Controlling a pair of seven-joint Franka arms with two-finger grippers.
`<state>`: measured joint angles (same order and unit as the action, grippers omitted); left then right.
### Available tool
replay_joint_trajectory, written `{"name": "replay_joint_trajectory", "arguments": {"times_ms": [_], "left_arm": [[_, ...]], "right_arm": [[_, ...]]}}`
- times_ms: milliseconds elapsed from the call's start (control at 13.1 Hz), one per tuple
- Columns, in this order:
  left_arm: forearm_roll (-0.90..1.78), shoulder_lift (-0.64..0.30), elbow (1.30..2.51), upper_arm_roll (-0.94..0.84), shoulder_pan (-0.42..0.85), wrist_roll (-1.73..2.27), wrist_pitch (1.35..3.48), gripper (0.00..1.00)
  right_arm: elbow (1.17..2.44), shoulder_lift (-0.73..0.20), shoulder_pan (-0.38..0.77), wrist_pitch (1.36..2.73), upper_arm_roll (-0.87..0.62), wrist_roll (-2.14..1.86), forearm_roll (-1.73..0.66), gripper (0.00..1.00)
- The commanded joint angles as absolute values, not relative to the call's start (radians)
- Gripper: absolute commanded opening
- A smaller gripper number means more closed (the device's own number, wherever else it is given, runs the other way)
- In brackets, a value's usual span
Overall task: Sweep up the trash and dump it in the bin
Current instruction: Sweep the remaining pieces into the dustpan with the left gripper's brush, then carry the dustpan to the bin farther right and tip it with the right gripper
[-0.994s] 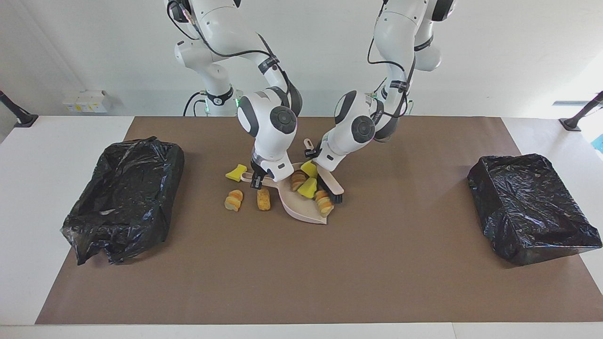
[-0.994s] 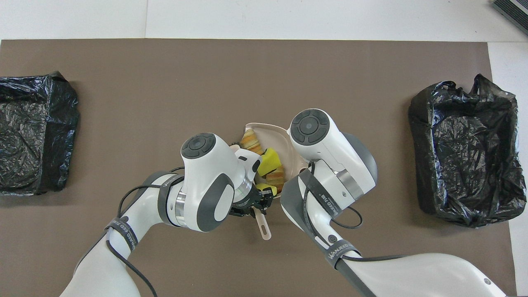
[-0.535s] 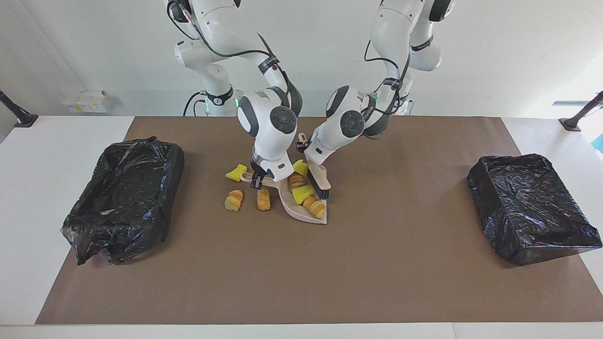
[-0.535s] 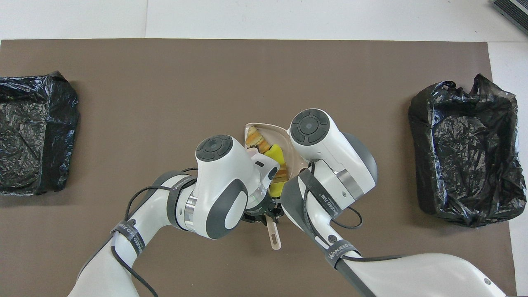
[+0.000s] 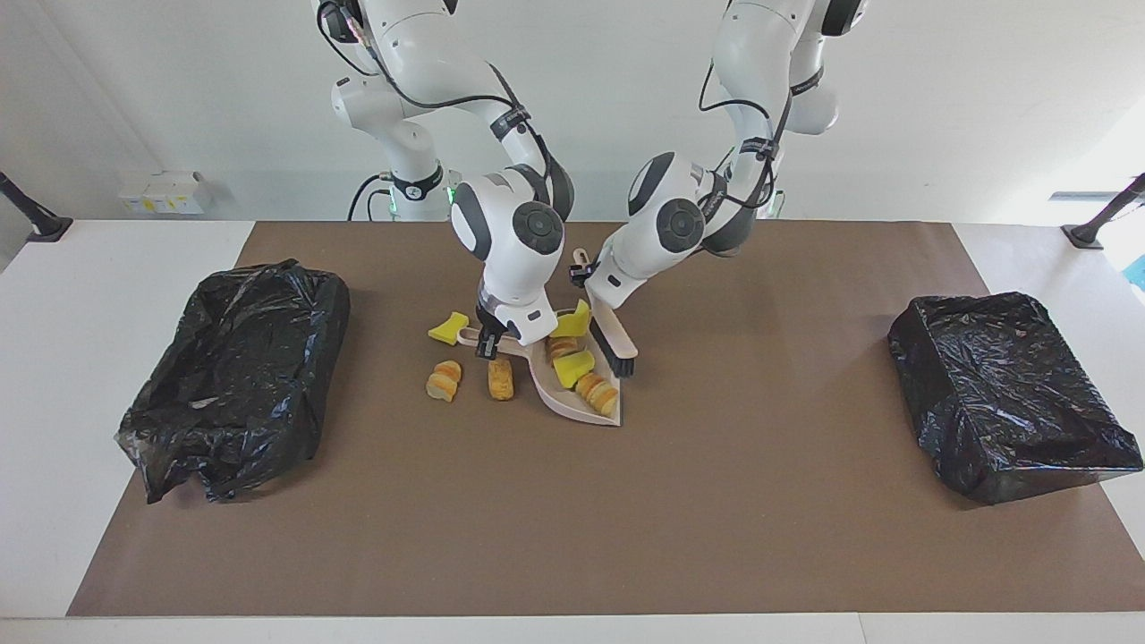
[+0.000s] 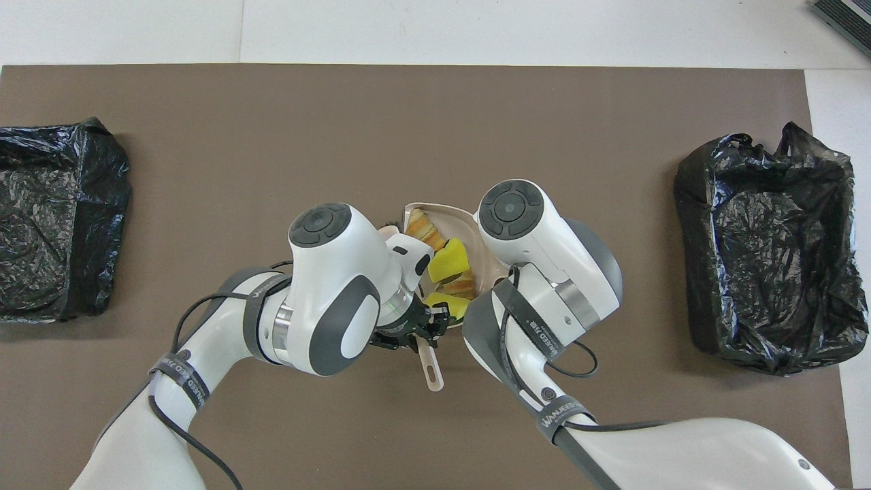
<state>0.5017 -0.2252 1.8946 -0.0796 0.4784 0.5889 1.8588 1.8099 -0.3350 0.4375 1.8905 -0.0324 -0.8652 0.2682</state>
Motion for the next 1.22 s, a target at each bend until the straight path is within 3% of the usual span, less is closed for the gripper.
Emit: {"name": "replay_joint_trajectory", "arguments": {"times_ms": [0, 306, 612, 841, 1147], "left_arm": [[0.453, -0.218, 1.852, -0.092, 0.388, 0.611, 1.680, 0.00], [0.414, -0.206, 1.848, -0.089, 0.356, 0.551, 1.510, 0.00], [0.414, -0.092, 2.033, -0.092, 0.394, 0.418, 1.523, 0.00], [0.445, 0.007, 2.195, -0.095, 0.478, 0.400, 1.595, 0.00], [0.567, 0.037, 2.286, -0.097, 0.599, 0.483, 1.744, 0.00]], "right_arm": [[1.830, -0.325, 0.425, 1.914, -0.043, -0.839, 0.275, 0.00], [1.821, -0.325, 0.411, 1.908, -0.043, -0.824, 0.230, 0.00], [1.809, -0.247, 0.333, 1.911, -0.044, -0.897, 0.088, 0.00], [1.804, -0.189, 0.218, 1.911, -0.044, -1.053, -0.006, 0.00], [1.758, -0.169, 0.022, 1.887, -0.043, -1.286, -0.064, 0.00]]}}
